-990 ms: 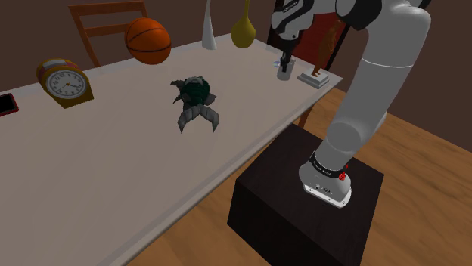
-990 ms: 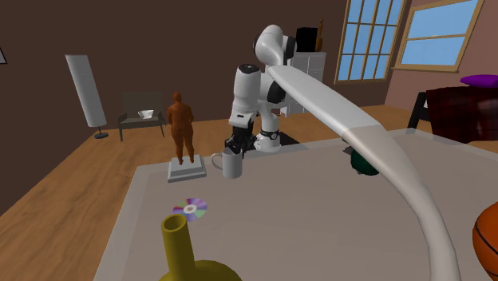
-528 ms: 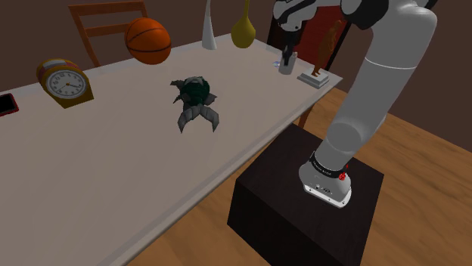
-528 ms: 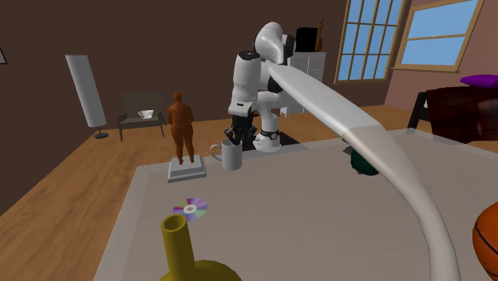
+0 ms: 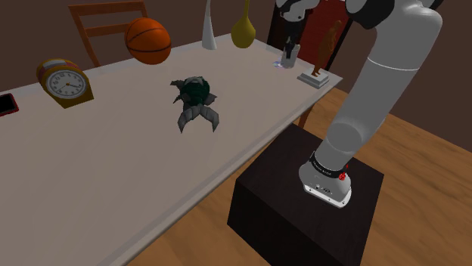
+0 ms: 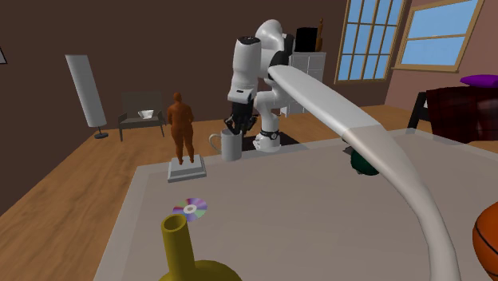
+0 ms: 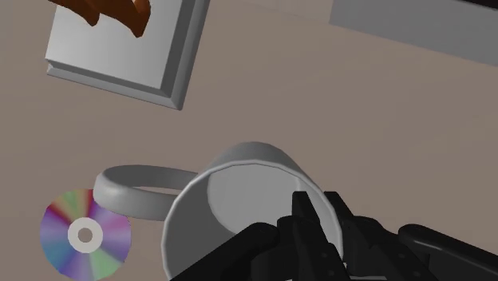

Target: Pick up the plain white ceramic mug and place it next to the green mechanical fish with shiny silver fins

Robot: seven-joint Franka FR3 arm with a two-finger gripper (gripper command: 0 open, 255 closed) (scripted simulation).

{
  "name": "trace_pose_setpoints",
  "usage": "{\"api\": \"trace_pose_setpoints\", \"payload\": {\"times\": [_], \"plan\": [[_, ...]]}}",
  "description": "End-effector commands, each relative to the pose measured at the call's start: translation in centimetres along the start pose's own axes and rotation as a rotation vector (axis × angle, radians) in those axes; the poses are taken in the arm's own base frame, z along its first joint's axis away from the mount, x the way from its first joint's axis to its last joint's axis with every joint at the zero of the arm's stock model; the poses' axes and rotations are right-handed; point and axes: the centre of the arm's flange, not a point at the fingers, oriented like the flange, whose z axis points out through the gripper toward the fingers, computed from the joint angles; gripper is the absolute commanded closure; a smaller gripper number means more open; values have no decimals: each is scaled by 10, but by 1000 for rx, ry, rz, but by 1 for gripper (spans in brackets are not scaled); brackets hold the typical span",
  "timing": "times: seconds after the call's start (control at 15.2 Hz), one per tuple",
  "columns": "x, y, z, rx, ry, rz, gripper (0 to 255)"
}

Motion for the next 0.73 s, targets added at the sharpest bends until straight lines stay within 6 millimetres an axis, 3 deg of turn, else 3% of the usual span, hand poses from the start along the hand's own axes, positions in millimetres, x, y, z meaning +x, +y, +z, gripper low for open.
{"api": "trace_pose_setpoints", "payload": {"times": [0.0,0.66], "plan": [[-3,-1,-11,0,0,0,255],[-12,1,-63,0,0,0,255]]}}
